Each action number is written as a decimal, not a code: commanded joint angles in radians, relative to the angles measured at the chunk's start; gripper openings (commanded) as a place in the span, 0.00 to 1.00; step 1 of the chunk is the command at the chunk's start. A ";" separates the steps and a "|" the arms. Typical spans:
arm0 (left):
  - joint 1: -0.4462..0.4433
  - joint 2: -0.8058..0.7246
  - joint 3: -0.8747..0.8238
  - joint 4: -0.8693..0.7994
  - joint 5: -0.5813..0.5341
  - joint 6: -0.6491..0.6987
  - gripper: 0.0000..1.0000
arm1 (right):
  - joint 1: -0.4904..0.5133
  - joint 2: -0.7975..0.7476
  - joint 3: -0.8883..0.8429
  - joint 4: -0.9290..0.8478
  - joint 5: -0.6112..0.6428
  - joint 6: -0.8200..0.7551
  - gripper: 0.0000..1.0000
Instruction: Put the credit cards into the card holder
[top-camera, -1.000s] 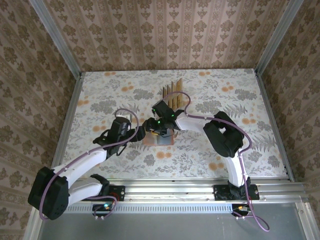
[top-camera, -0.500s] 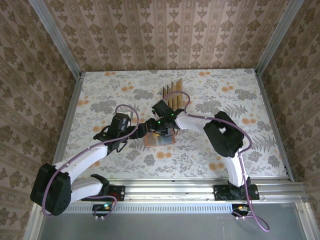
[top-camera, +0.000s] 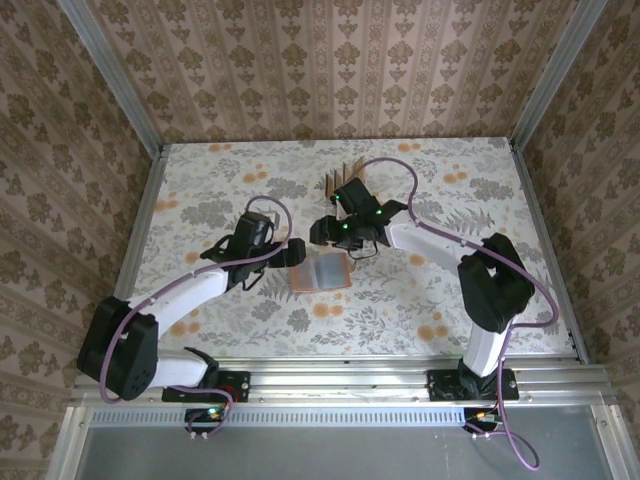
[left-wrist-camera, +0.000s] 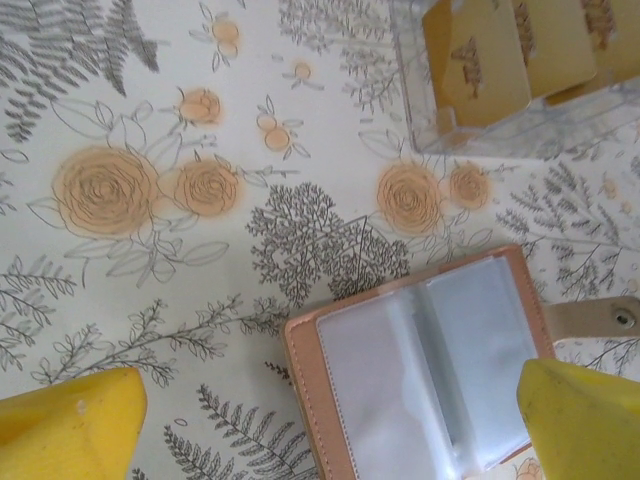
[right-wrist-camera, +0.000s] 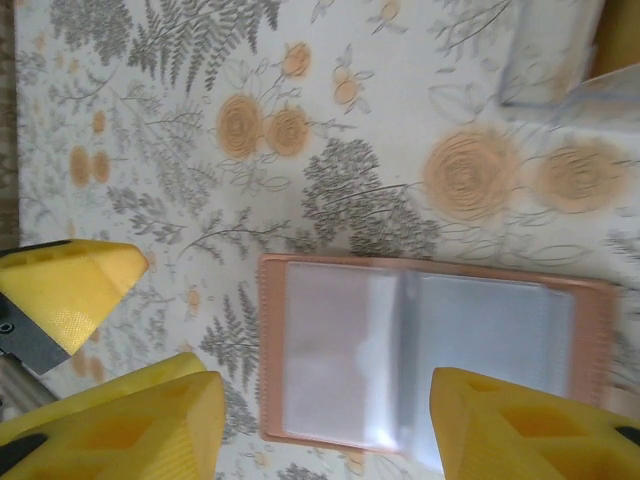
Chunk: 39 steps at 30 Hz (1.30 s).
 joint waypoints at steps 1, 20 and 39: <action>-0.012 0.002 -0.003 -0.016 -0.008 0.015 0.97 | -0.013 -0.041 0.101 -0.159 0.144 -0.126 0.57; -0.065 0.047 -0.051 -0.061 -0.125 0.044 0.97 | -0.015 0.074 0.245 -0.265 0.181 -0.216 0.30; -0.077 0.193 -0.030 -0.155 -0.261 0.020 0.91 | 0.056 0.023 -0.221 0.047 0.114 -0.038 0.20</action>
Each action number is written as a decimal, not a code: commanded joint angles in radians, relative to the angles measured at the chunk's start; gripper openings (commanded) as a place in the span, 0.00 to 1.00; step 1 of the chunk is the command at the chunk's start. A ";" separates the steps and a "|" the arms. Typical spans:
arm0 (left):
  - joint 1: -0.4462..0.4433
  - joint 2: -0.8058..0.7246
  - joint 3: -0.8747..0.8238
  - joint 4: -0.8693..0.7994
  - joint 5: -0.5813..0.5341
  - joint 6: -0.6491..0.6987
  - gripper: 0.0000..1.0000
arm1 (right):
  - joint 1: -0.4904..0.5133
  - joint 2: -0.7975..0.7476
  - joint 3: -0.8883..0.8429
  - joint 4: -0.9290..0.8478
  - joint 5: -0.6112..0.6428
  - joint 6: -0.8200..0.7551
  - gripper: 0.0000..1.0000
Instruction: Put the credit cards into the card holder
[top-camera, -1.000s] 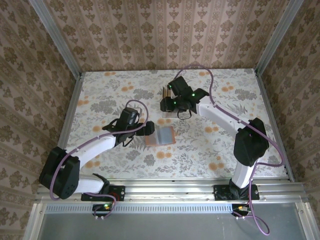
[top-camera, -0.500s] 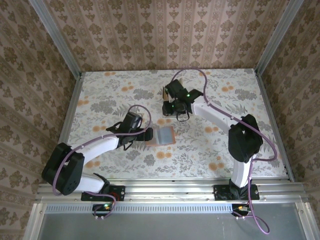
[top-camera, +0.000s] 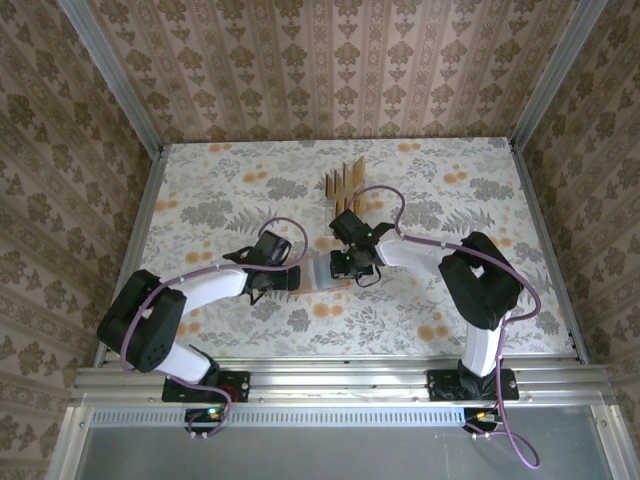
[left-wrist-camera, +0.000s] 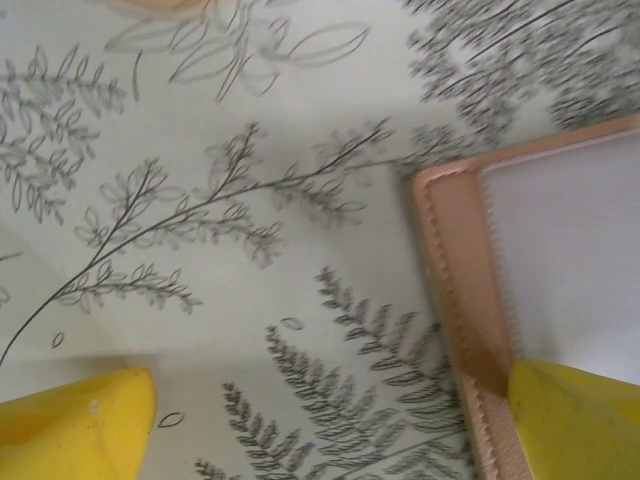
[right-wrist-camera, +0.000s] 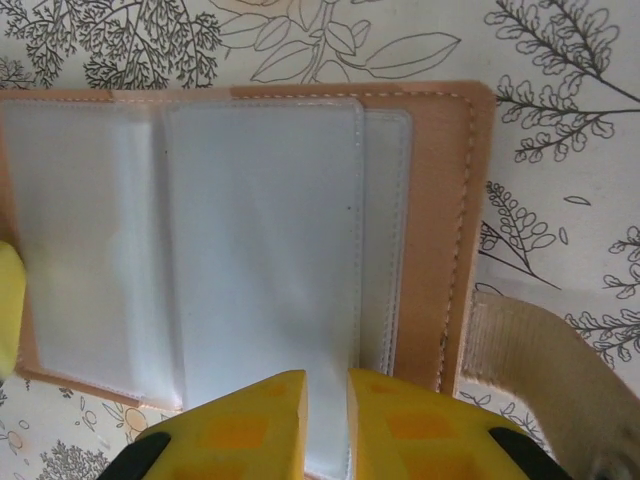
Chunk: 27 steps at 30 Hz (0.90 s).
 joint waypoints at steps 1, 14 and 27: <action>0.001 0.027 0.018 -0.059 -0.057 -0.007 0.91 | -0.004 -0.033 -0.036 0.051 0.006 0.039 0.20; 0.005 0.044 0.061 -0.036 -0.046 0.045 0.91 | -0.015 -0.091 -0.015 0.039 -0.024 0.058 0.20; 0.005 0.039 0.058 -0.014 -0.011 0.051 0.91 | -0.115 -0.043 0.399 -0.229 0.165 -0.084 0.32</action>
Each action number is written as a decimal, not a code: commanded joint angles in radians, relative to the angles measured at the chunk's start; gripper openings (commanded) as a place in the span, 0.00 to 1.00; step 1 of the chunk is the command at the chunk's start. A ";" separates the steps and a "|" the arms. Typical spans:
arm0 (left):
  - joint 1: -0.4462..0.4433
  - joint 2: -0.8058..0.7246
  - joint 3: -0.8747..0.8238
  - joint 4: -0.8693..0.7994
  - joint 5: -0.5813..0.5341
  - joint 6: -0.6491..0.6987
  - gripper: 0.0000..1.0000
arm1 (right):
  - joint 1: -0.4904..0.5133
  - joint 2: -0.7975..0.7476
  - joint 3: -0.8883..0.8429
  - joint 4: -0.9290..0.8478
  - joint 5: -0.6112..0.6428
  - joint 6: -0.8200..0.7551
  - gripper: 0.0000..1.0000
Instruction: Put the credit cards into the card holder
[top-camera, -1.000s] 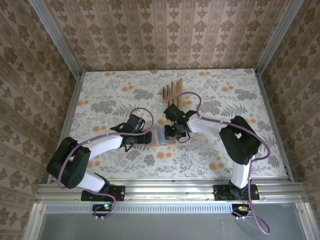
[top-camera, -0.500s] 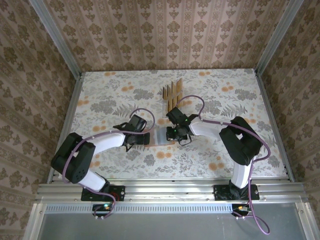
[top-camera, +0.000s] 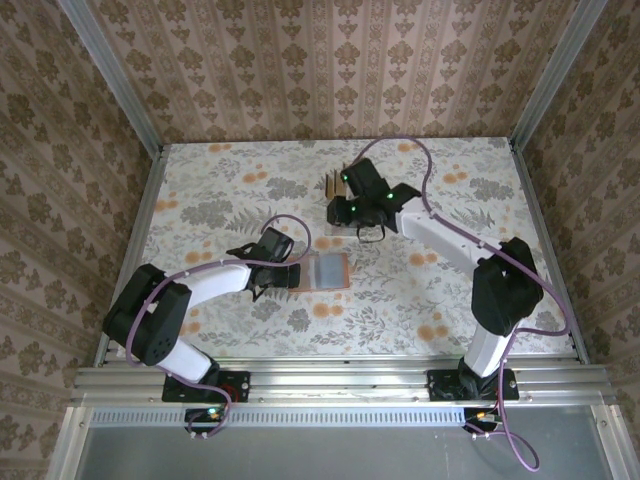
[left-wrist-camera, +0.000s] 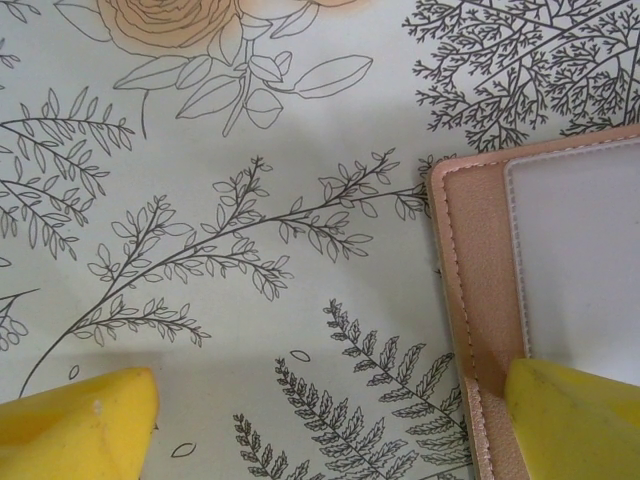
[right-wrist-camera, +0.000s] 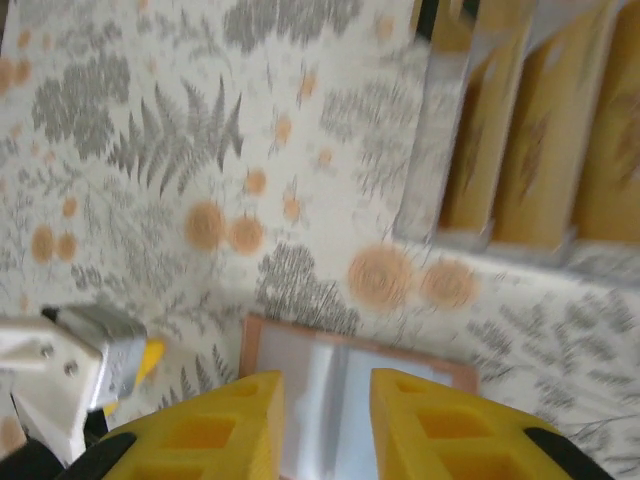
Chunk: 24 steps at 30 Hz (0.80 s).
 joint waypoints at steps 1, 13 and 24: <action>0.004 0.007 0.015 -0.001 0.011 0.020 0.91 | -0.010 0.066 0.095 -0.133 0.116 -0.061 0.33; 0.004 0.012 0.022 0.007 0.020 0.024 0.91 | -0.013 0.245 0.319 -0.258 0.244 -0.124 0.33; 0.004 0.014 0.020 0.011 0.027 0.021 0.91 | -0.022 0.278 0.331 -0.284 0.295 -0.141 0.34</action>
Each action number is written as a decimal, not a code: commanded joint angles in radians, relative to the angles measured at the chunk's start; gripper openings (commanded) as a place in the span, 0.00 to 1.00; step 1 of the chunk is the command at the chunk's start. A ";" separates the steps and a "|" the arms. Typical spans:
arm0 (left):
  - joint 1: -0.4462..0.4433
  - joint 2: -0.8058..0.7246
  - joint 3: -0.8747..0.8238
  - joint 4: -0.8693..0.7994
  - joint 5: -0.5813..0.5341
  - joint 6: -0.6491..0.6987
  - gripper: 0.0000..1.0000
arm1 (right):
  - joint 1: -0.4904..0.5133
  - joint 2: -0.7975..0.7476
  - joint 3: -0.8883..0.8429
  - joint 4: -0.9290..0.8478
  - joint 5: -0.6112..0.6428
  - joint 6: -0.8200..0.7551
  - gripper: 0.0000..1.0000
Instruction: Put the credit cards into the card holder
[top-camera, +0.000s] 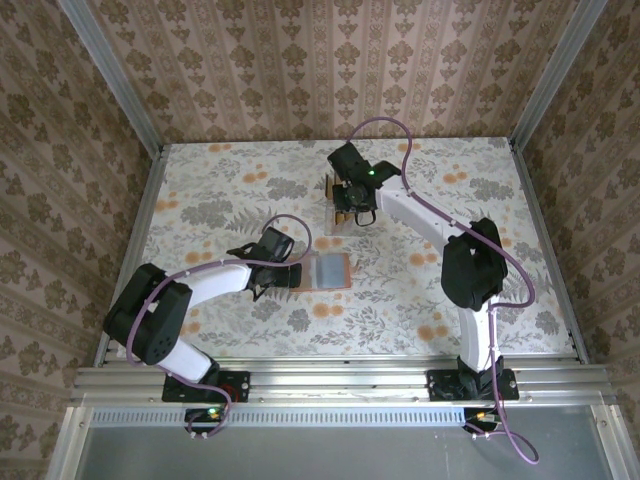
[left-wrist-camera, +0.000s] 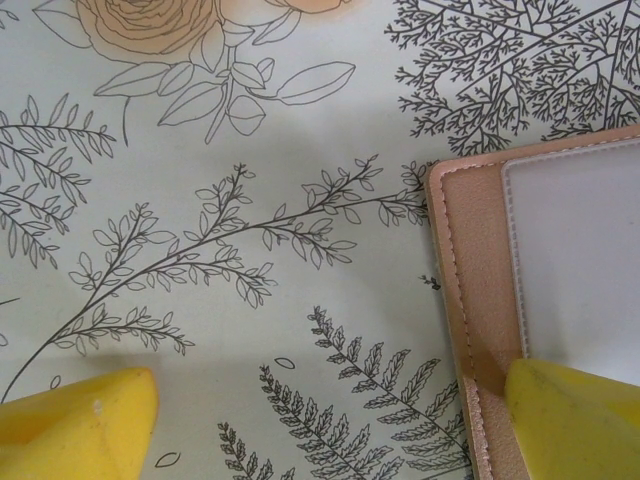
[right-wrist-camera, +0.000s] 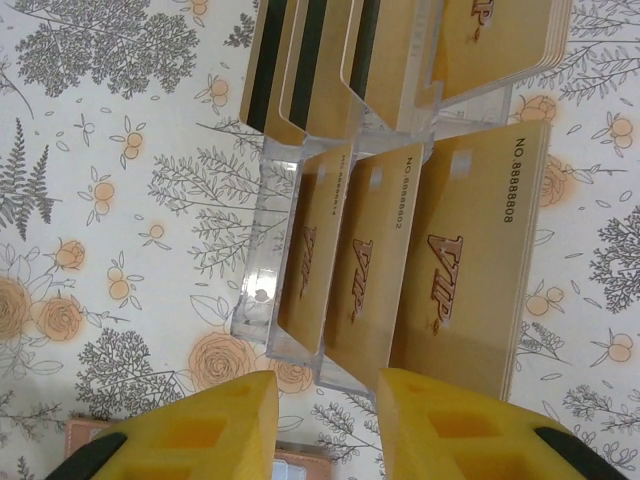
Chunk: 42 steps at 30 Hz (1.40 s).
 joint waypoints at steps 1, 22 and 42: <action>0.004 0.007 0.020 -0.005 0.014 0.020 0.91 | -0.008 0.031 0.027 -0.043 0.053 -0.015 0.34; 0.003 0.008 0.015 0.008 0.019 0.022 0.91 | -0.018 0.113 0.069 -0.054 0.021 -0.014 0.33; 0.006 0.016 0.006 0.022 0.021 0.021 0.91 | -0.021 0.119 0.093 -0.051 -0.011 -0.016 0.25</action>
